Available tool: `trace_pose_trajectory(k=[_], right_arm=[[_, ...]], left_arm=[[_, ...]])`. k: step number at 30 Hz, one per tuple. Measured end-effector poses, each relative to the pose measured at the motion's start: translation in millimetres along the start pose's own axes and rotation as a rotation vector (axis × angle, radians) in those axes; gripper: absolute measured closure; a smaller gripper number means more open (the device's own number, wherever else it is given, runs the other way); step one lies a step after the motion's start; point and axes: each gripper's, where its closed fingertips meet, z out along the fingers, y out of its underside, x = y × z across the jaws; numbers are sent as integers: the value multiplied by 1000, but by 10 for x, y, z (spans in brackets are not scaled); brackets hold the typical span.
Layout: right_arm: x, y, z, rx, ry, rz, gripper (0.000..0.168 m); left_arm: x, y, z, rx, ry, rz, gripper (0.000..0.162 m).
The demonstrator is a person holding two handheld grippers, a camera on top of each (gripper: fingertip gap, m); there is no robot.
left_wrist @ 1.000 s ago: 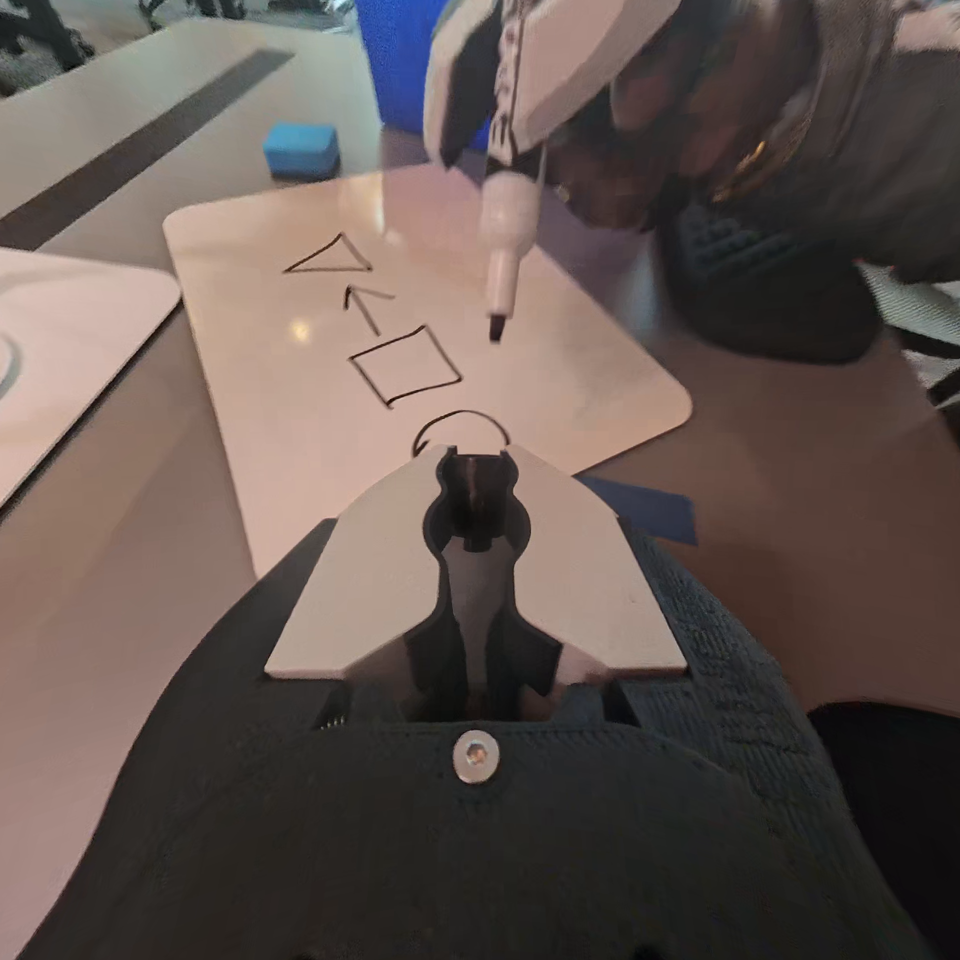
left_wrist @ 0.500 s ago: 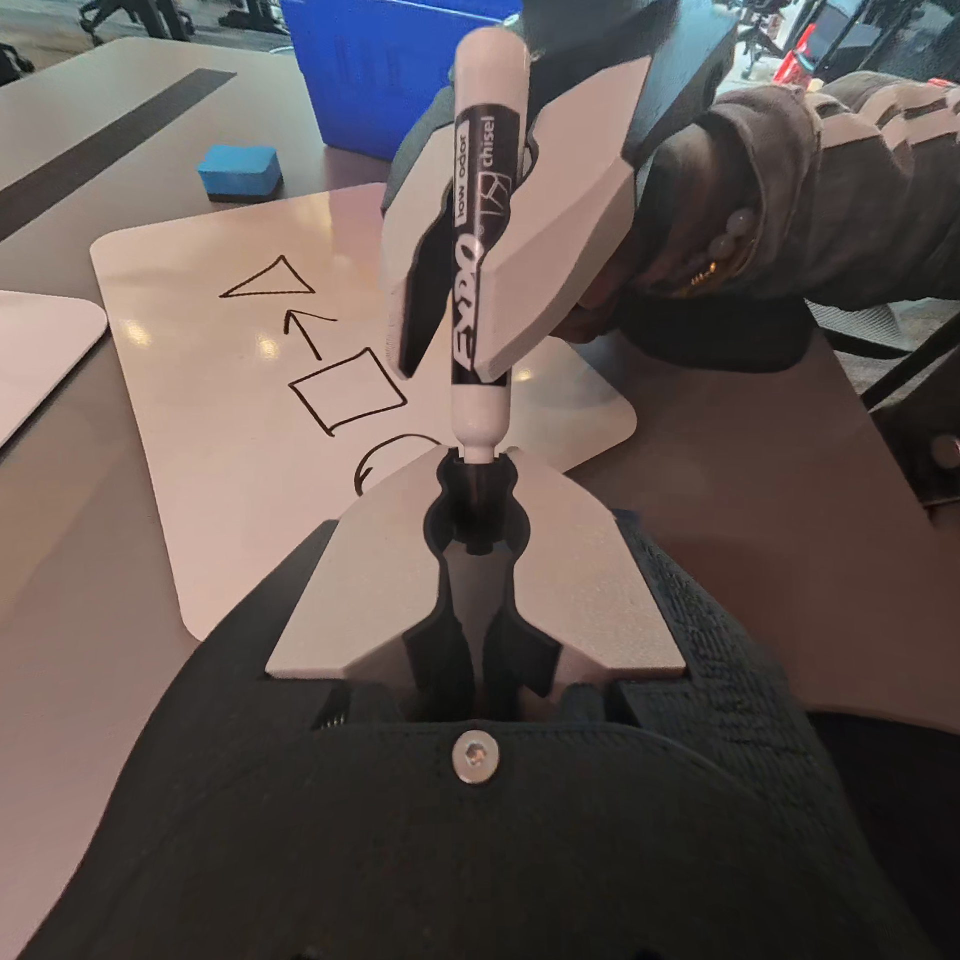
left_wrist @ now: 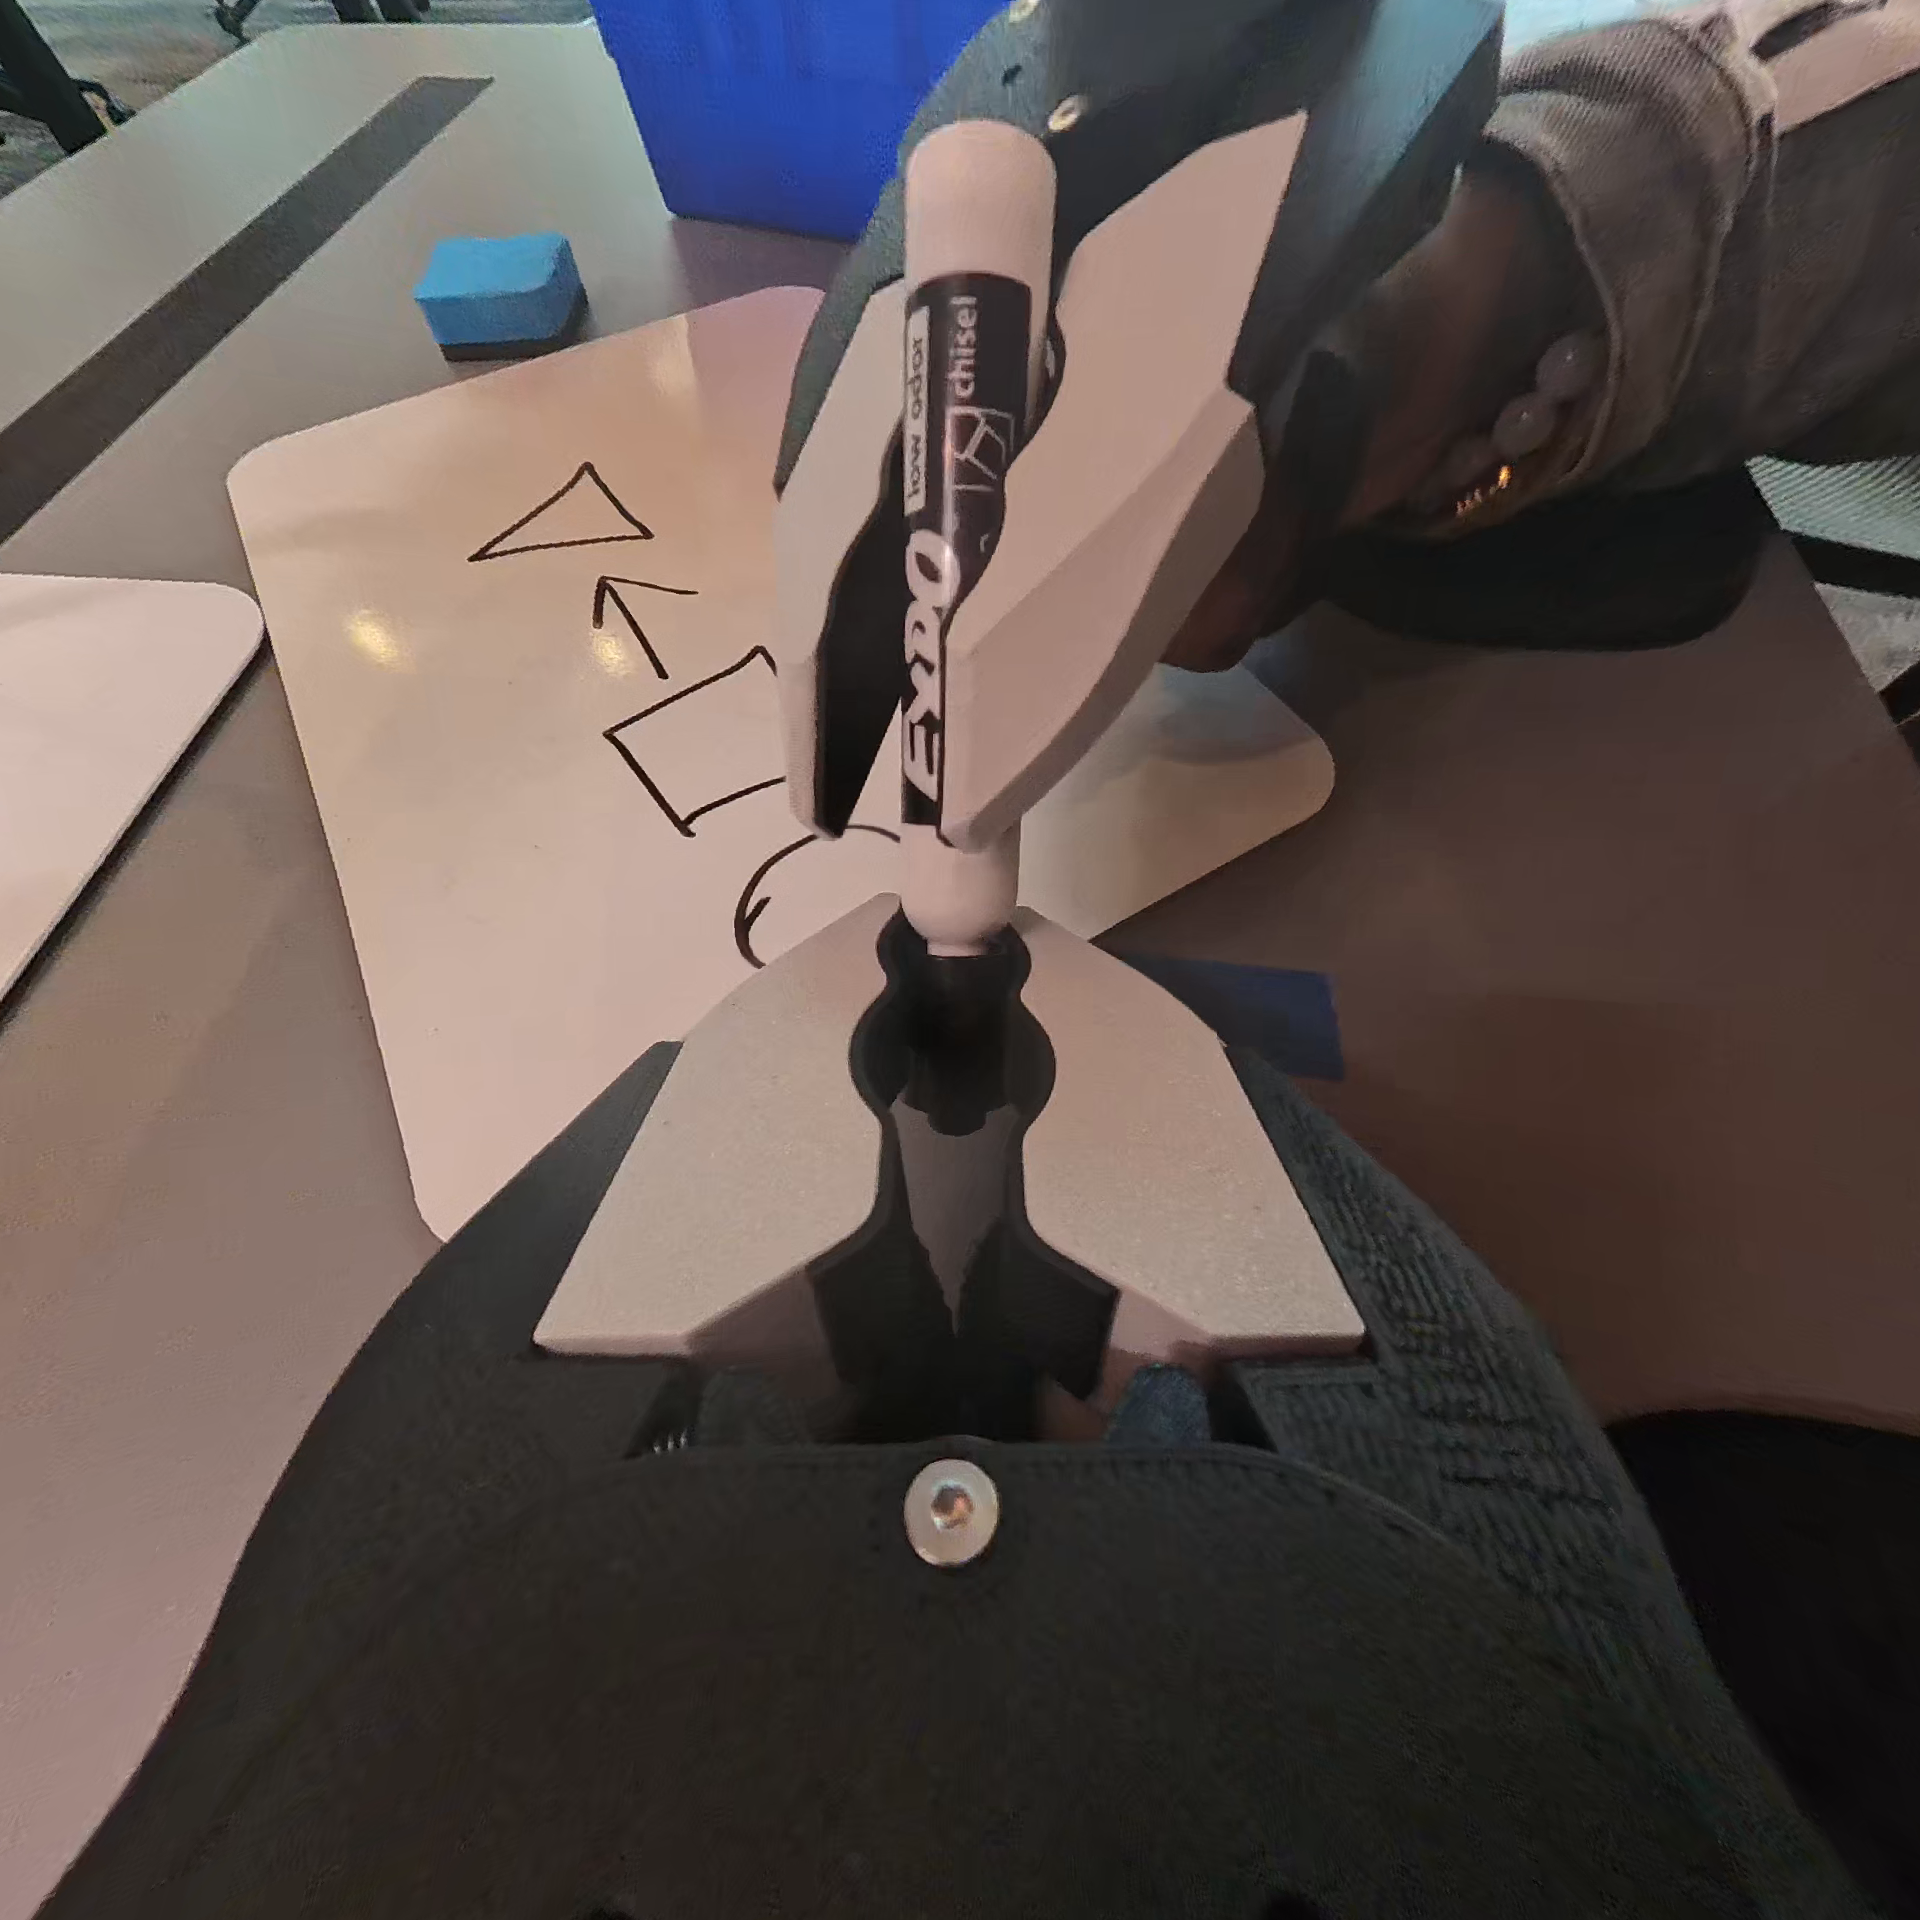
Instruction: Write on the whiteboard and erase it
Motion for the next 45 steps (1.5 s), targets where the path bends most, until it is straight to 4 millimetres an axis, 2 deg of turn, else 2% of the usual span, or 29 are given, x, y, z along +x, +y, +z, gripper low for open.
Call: trace_pose_trajectory(k=[5, 11, 14, 15, 16, 18, 19, 23, 24, 25, 31, 34, 37, 38, 42, 45], right_arm=[[7, 68, 74, -46, 47, -77, 149], [-26, 116, 121, -83, 49, -138, 149], [-133, -108, 10, 38, -42, -92, 149], [-141, -135, -11, 57, -58, -65, 149], [-144, -147, -33, 70, -70, -54, 149], [-129, -189, -99, 107, -79, -22, 149], [-117, -213, -135, 127, -81, -8, 149], [-99, -193, -153, 123, -88, 16, 149], [-99, -179, -141, 116, -84, 11, 149], [-96, -171, -134, 111, -79, 5, 149], [-121, -75, -130, 19, -94, -73, 148], [-182, -5, -240, -91, -135, -128, 128], [-145, 83, -378, -191, -86, -224, 126], [-138, 106, -400, -214, -72, -244, 126], [-105, 115, -436, -231, -29, -300, 147], [-124, 61, -458, -221, 5, -344, 148]], left_arm=[[-15, 75, 29, -57, -29, 22, 151], [18, 71, 54, -58, -18, 55, 151], [80, -198, -10, 93, 53, -9, 148], [89, -229, -20, 105, 71, -35, 146], [61, -219, -32, 112, 54, -29, 139], [-37, -111, -53, 77, -7, 11, 115], [-32, -84, -63, 60, 2, 29, 115], [18, -148, -69, 94, 6, 66, 134], [36, -144, -71, 89, 11, 86, 144], [34, -128, -68, 75, 2, 99, 146], [56, -76, -57, 56, 44, 87, 147], [34, 44, -75, -9, 40, 169, 147], [19, 140, -67, -63, 33, 214, 147], [33, 133, -60, -59, 40, 212, 147], [53, 111, -63, -50, 45, 225, 147], [39, 69, -54, -26, 25, 208, 146]])
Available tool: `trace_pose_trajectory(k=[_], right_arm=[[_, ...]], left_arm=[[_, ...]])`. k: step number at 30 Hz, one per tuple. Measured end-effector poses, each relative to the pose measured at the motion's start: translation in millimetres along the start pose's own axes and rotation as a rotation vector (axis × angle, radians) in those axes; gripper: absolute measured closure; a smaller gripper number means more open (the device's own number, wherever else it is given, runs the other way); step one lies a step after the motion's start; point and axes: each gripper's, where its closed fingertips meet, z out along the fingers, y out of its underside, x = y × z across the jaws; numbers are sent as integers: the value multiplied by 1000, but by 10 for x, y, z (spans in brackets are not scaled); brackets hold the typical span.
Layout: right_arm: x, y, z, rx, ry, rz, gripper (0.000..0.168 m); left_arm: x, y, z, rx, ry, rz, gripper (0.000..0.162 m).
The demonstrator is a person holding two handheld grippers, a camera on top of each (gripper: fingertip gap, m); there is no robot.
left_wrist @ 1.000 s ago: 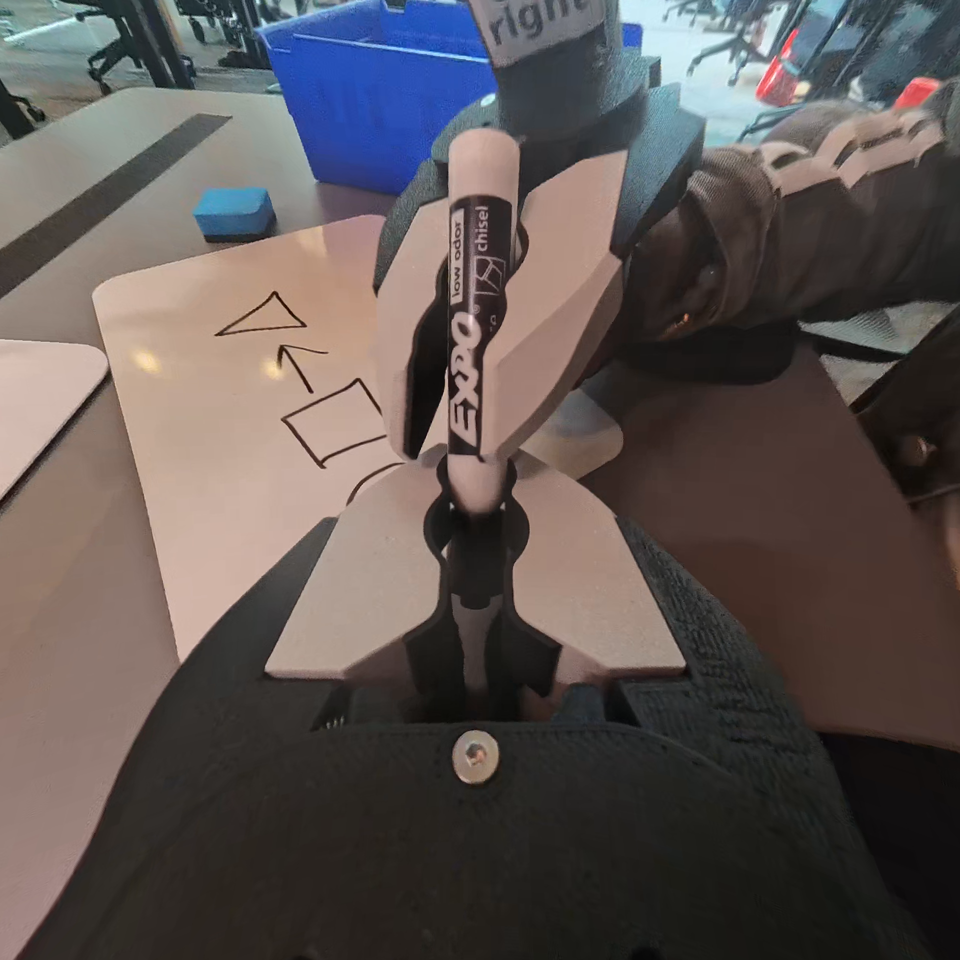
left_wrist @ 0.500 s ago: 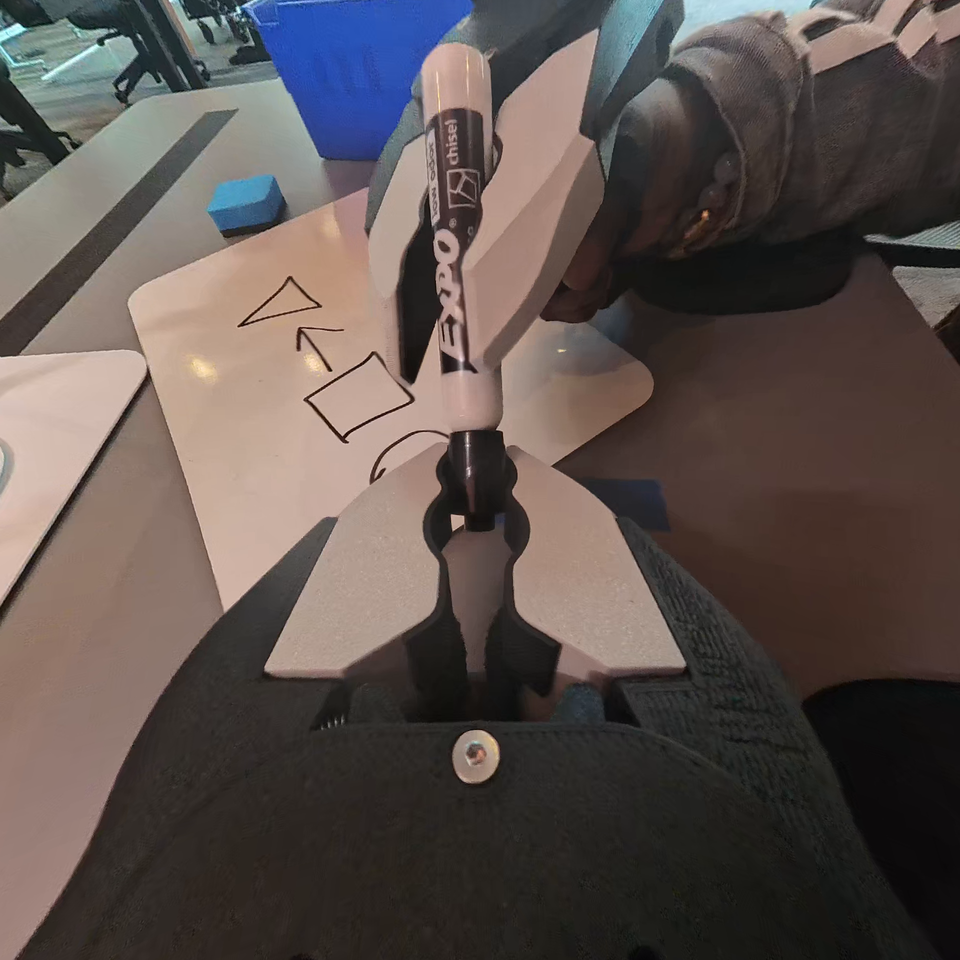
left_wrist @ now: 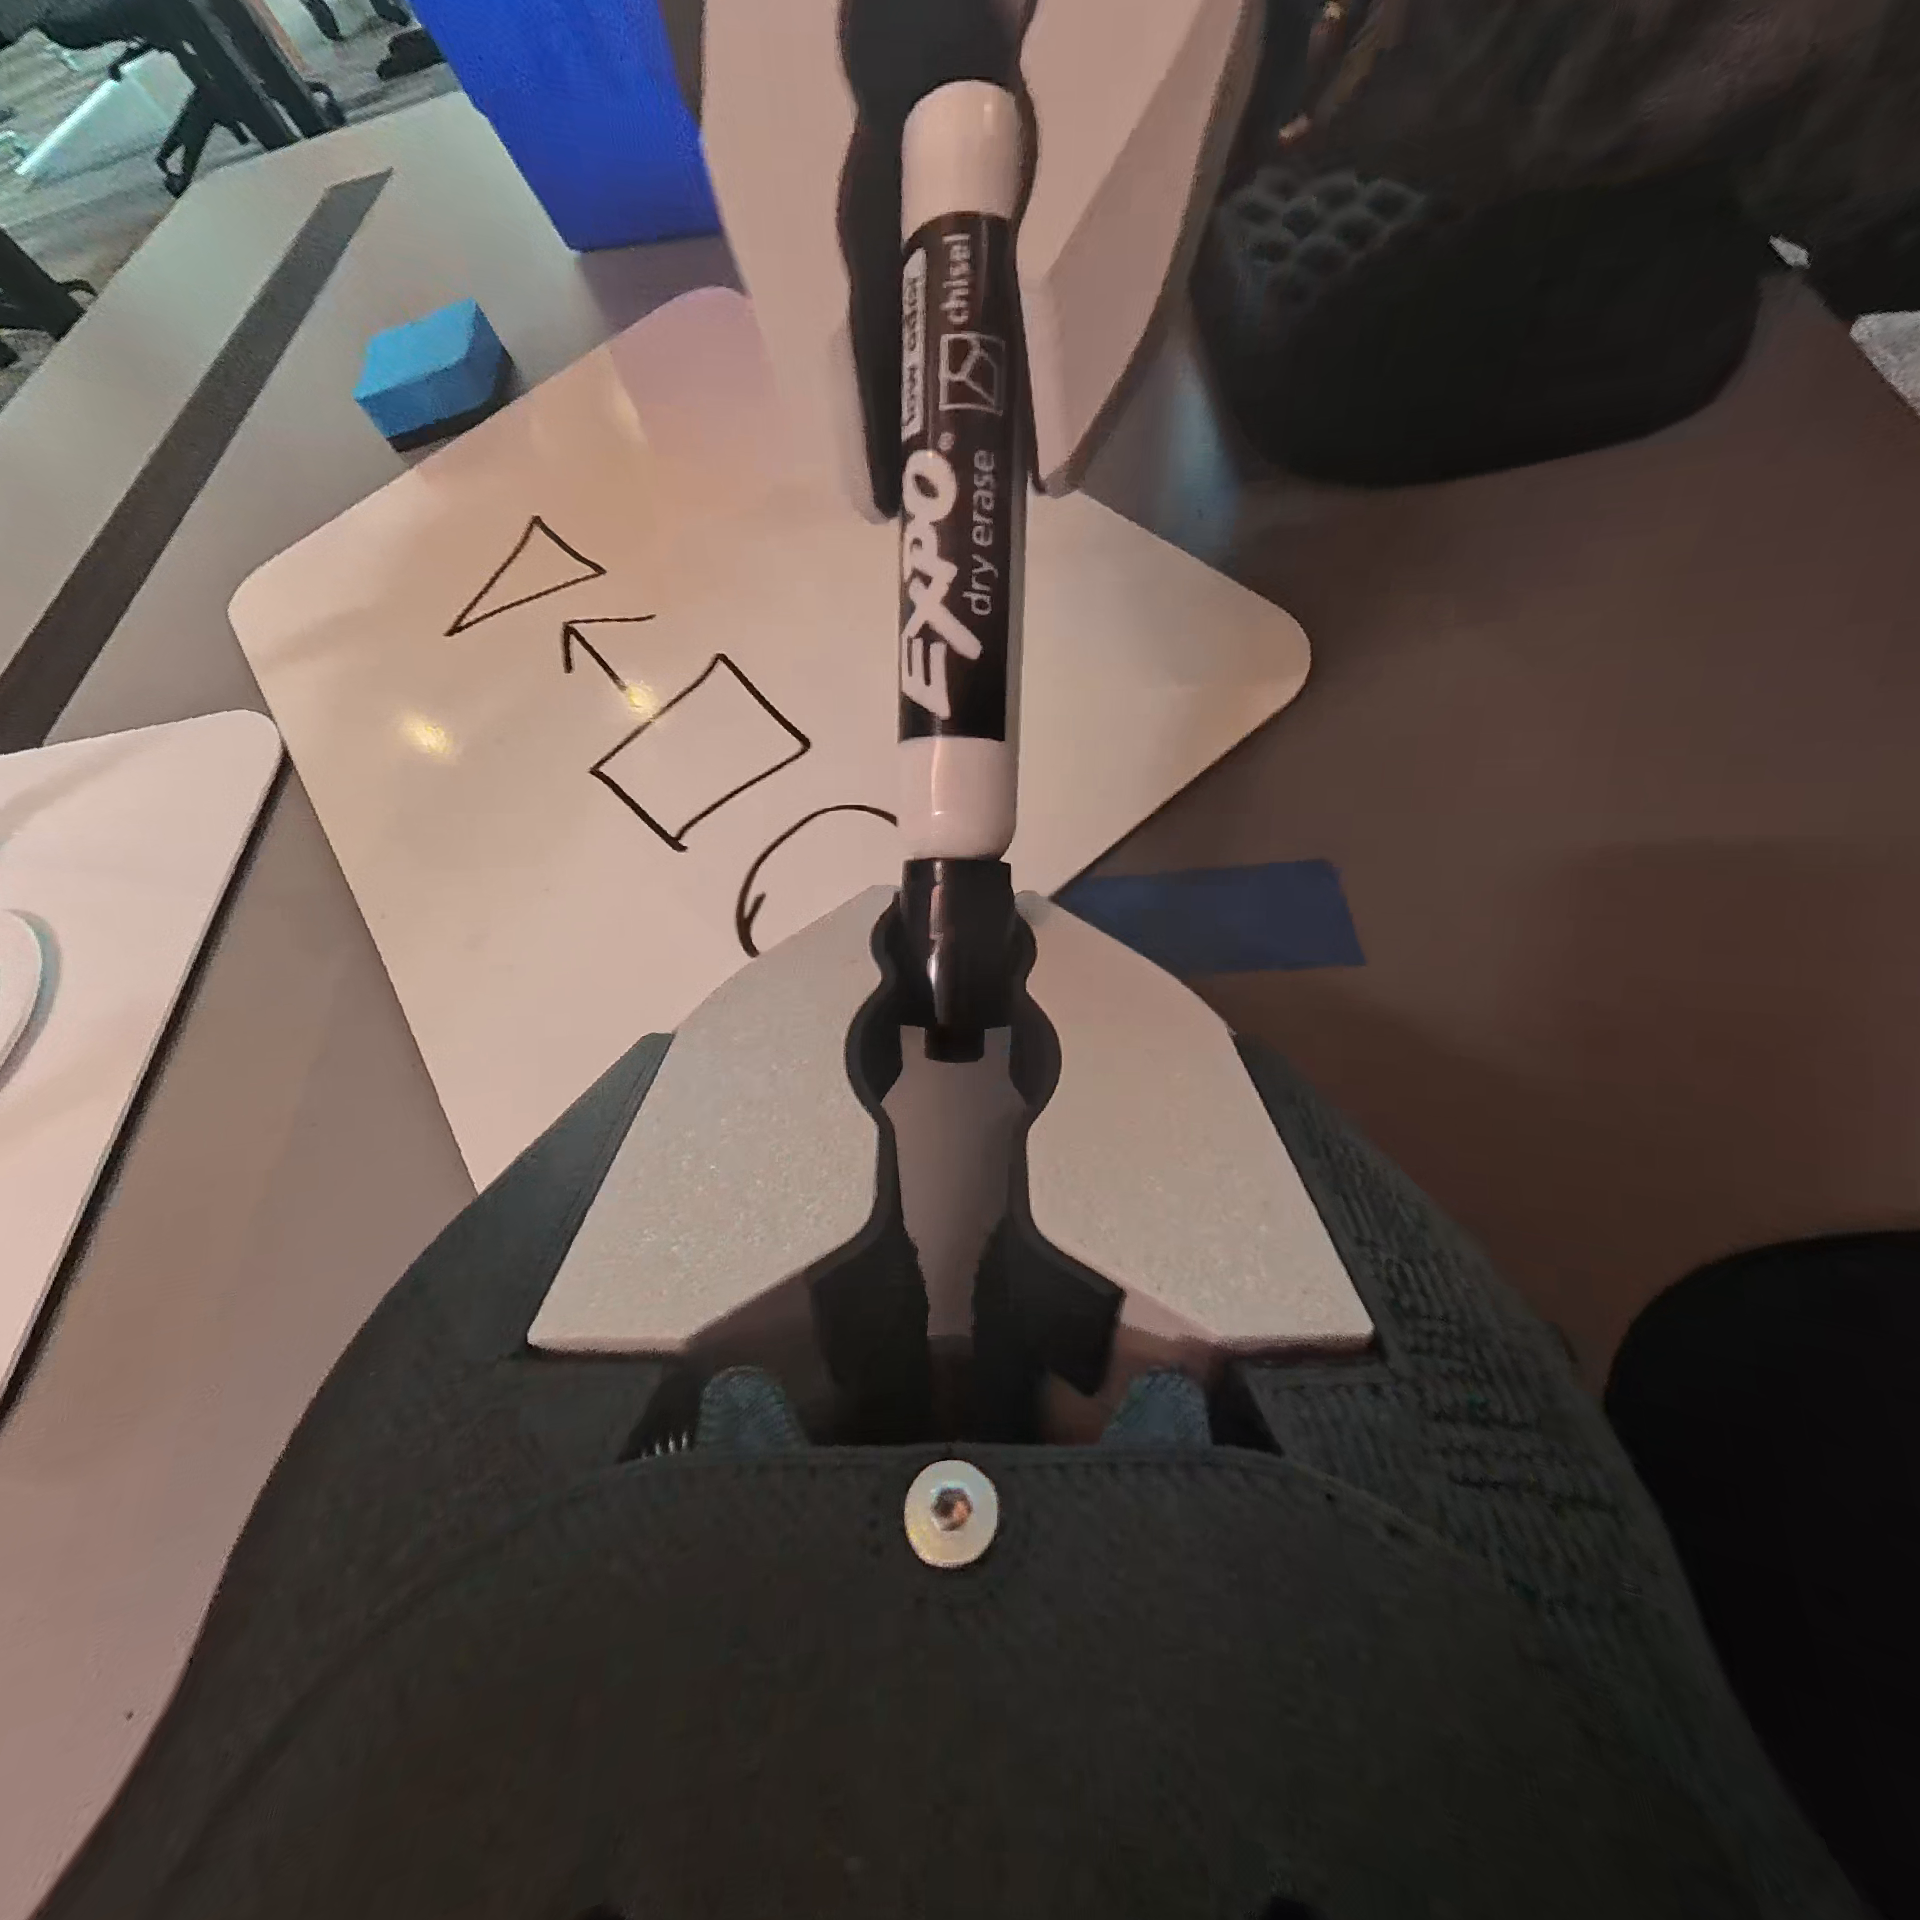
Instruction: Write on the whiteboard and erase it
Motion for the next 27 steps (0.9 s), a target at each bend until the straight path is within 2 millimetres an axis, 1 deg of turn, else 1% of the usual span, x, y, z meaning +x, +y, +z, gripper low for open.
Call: trace_pose_trajectory(k=[2, 3, 4, 5, 6, 7, 8, 9, 10, 11, 12, 13, 14, 15, 16, 18, 19, 21, 23, 26, 27], right_arm=[[38, -64, -99, 10, 77, -31, 148], [89, -118, -211, 29, 144, -35, 148], [163, -182, -379, 54, 235, -33, 147], [255, -255, -614, 87, 351, -30, 147], [359, -317, -920, 116, 491, -28, 147], [468, -343, -1295, 128, 655, -24, 147], [563, -328, -1722, 122, 835, -17, 147], [616, -274, -2154, 106, 1000, -1, 148], [636, -175, -2546, 75, 1137, 32, 148], [645, -35, -2888, 33, 1252, 77, 148], [651, 128, -3170, -11, 1342, 124, 148], [663, 307, -3372, -57, 1397, 172, 148], [691, 493, -3499, -98, 1419, 221, 148], [734, 680, -3564, -129, 1414, 278, 148], [788, 864, -3578, -154, 1392, 334, 147], [898, 1170, -3533, -180, 1340, 412, 147], [940, 1280, -3495, -177, 1319, 436, 147], [981, 1431, -3418, -160, 1292, 473, 147], [958, 1578, -3348, -183, 1266, 523, 147], [795, 1885, -3210, -309, 1176, 666, 147], [746, 1958, -3176, -350, 1151, 697, 147]], left_arm=[[-74, -51, -13, 37, -41, -62, 140], [-128, -53, -31, 45, -64, -94, 129], [-202, -50, -52, 57, -99, -131, 121], [-290, -53, -79, 77, -142, -175, 112], [-370, -66, -110, 104, -178, -223, 104], [-442, -87, -146, 136, -207, -273, 95], [-511, -108, -184, 170, -235, -322, 87], [-570, -122, -223, 202, -258, -368, 79], [-619, -130, -257, 227, -275, -403, 75], [-660, -128, -285, 244, -290, -429, 72], [-691, -123, -304, 253, -304, -443, 68], [-712, -113, -316, 252, -316, -445, 67], [-722, -103, -319, 246, -325, -439, 66], [-725, -95, -315, 239, -332, -429, 66], [-721, -88, -304, 231, -334, -420, 67], [-706, -74, -277, 213, -332, -408, 67], [-699, -65, -264, 204, -332, -403, 67], [-703, -55, -255, 194, -342, -395, 67], [-700, -47, -246, 188, -342, -393, 68], [-696, -39, -235, 178, -340, -391, 69], [-691, -37, -230, 174, -339, -387, 69]])
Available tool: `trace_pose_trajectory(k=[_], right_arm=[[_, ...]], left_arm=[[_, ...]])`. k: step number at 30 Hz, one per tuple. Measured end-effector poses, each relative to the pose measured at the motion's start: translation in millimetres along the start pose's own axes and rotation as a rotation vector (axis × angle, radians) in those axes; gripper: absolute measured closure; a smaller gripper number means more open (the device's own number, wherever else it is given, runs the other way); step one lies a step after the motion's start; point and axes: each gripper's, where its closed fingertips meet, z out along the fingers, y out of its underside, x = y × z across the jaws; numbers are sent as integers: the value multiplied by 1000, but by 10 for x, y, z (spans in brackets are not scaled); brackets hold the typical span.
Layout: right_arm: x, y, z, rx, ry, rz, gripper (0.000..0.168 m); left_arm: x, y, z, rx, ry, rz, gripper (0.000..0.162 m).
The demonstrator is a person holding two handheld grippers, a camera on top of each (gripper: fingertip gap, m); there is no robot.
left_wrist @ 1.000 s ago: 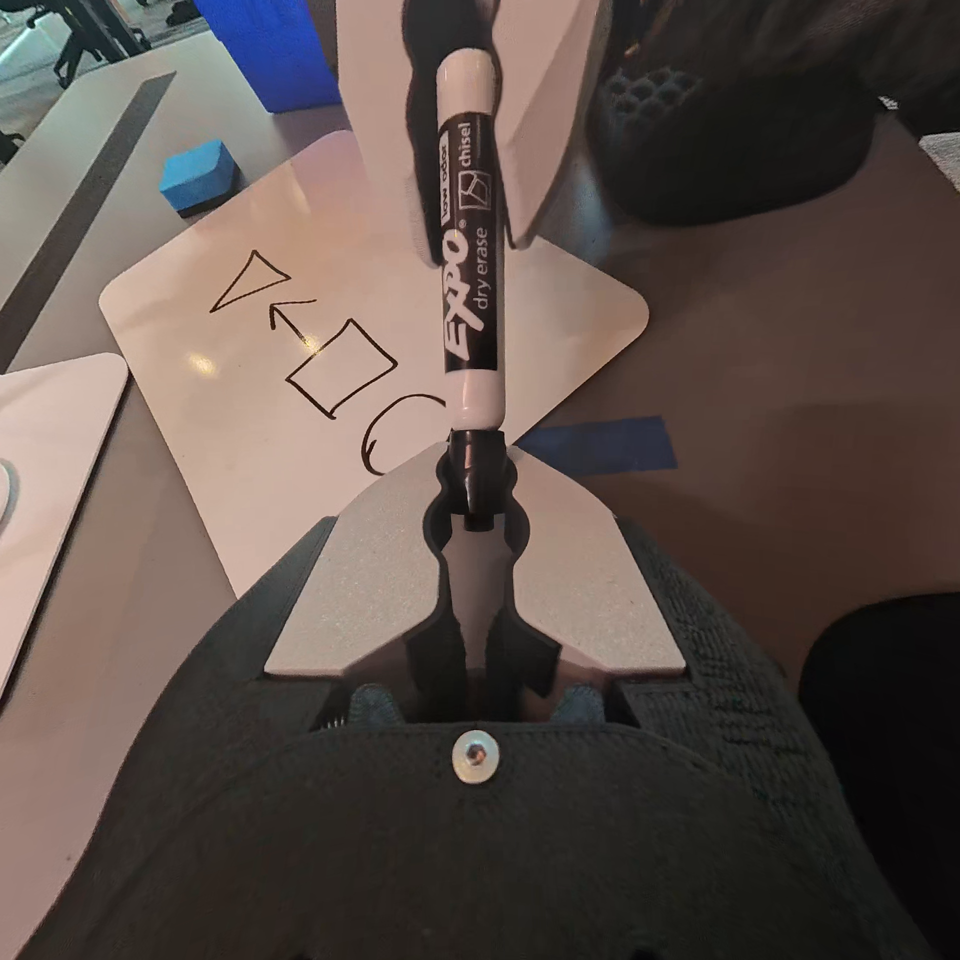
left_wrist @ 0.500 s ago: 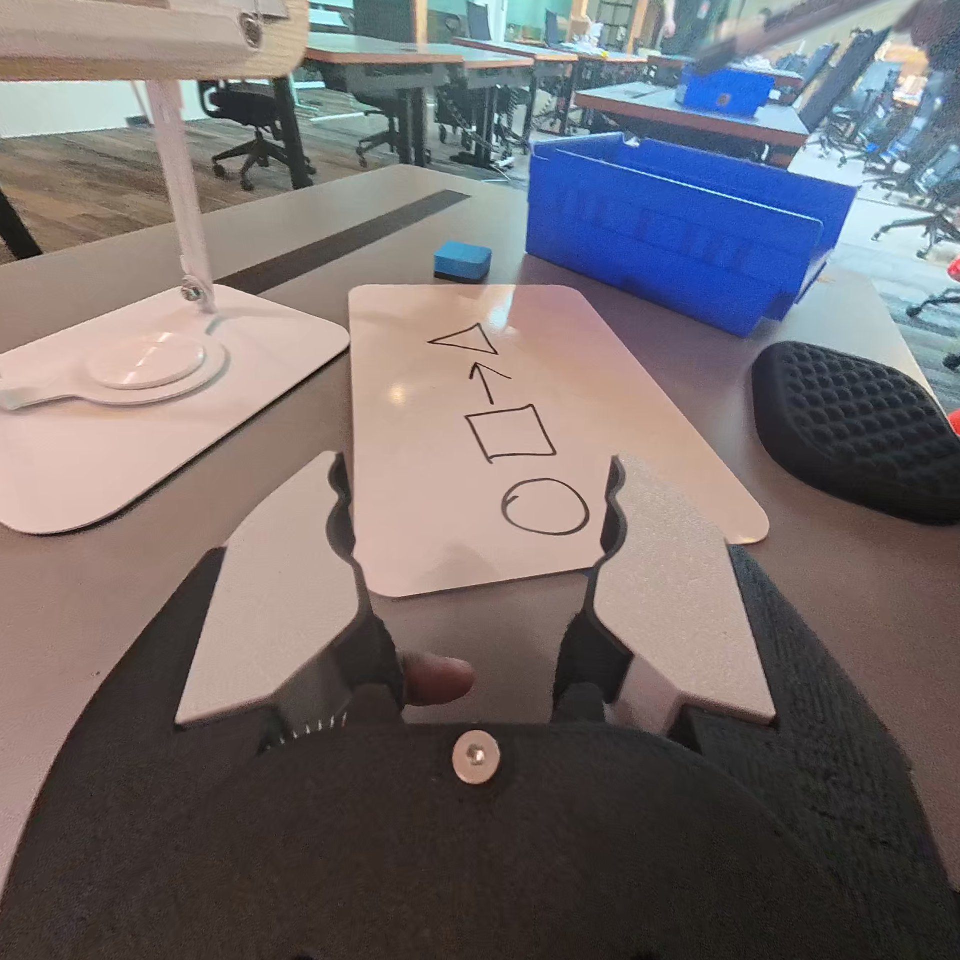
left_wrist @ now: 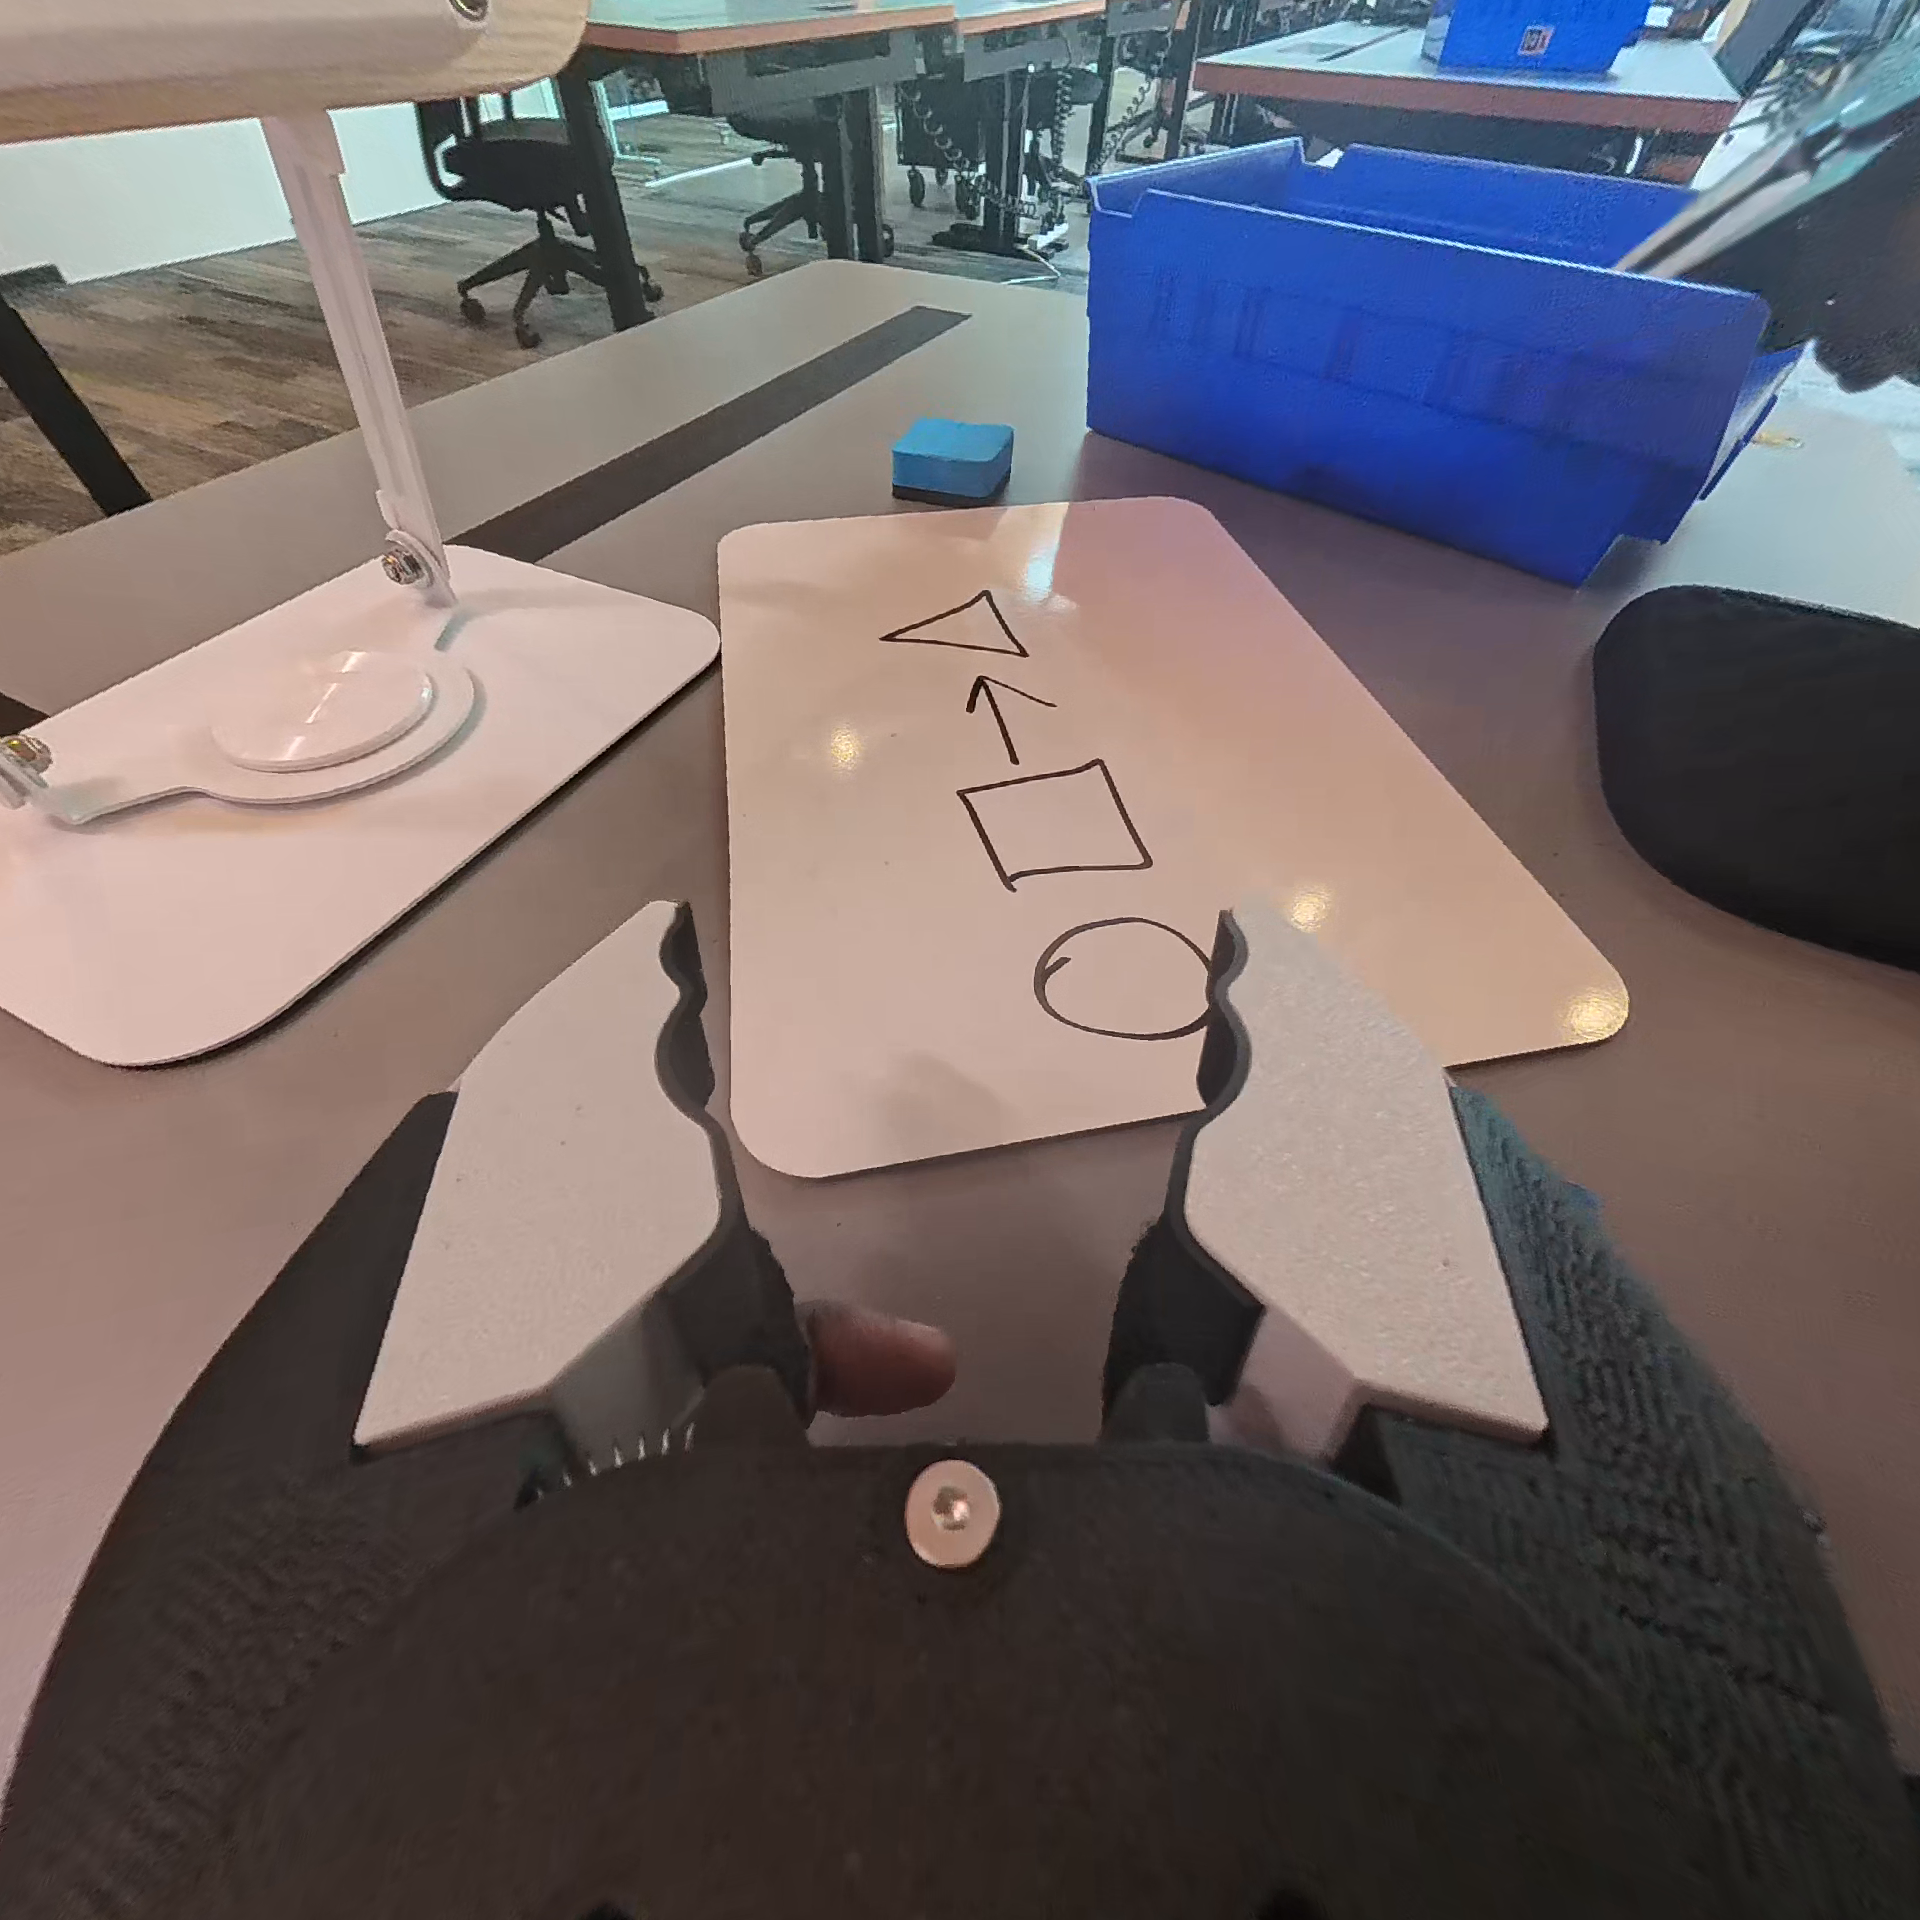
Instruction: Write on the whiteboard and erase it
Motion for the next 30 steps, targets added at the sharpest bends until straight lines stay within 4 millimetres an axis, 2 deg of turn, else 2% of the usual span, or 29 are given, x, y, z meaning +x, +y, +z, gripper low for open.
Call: trace_pose_trajectory(k=[1, 3, 5, 6, 8, 9, 10, 11, 12, 13, 15, 17, 19, 20, 22, 24, 30], right_arm=[[-10, 43, 0, -29, 0, -5, 147], [7, -64, -119, 15, 42, 15, 125], [-73, -443, -430, 194, 71, 44, 110], [-201, -726, -634, 333, 55, 45, 106], [-639, -1307, -1010, 602, -56, 29, 107], [-924, -1537, -1107, 678, -139, 1, 108], [-1215, -1712, -1104, 694, -220, -42, 107], [-1469, -1842, -1003, 660, -284, -85, 104], [-1652, -1943, -819, 598, -313, -125, 97], [-1741, -2021, -567, 520, -303, -157, 91], [-1661, -2102, 74, 333, -219, -169, 75], [-1462, -2046, 708, 135, -165, -145, 72], [-1289, -1931, 1178, -9, -153, -117, 73], [-1264, -1864, 1338, -68, -181, -98, 76], [-1217, -1784, 1544, -134, -207, -86, 83], [-1184, -1762, 1657, -156, -218, -93, 91], [-1157, -1686, 1807, -230, -218, -133, 93]], left_arm=[[5, 4, 3, -4, 1, 5, 69], [15, 11, 7, -10, 1, 14, 70], [9, 18, 7, -15, -7, 16, 70], [8, 24, 6, -20, -8, 14, 71], [14, 35, 4, -27, -2, 11, 72], [19, 34, 1, -27, -1, 10, 72], [28, 30, -4, -25, 2, 10, 72], [36, 27, -9, -23, 4, 9, 72], [42, 23, -14, -21, 6, 7, 72], [49, 23, -18, -20, 9, 4, 72], [65, 22, -21, -18, 18, -5, 72], [70, 28, -26, -18, 24, -14, 74], [58, 30, -38, -15, 21, -15, 78], [53, 25, -45, -10, 22, -19, 80], [41, 16, -52, -3, 29, -35, 82], [32, 19, -54, -3, 38, -53, 83], [27, 35, -46, -16, 45, -59, 85]])
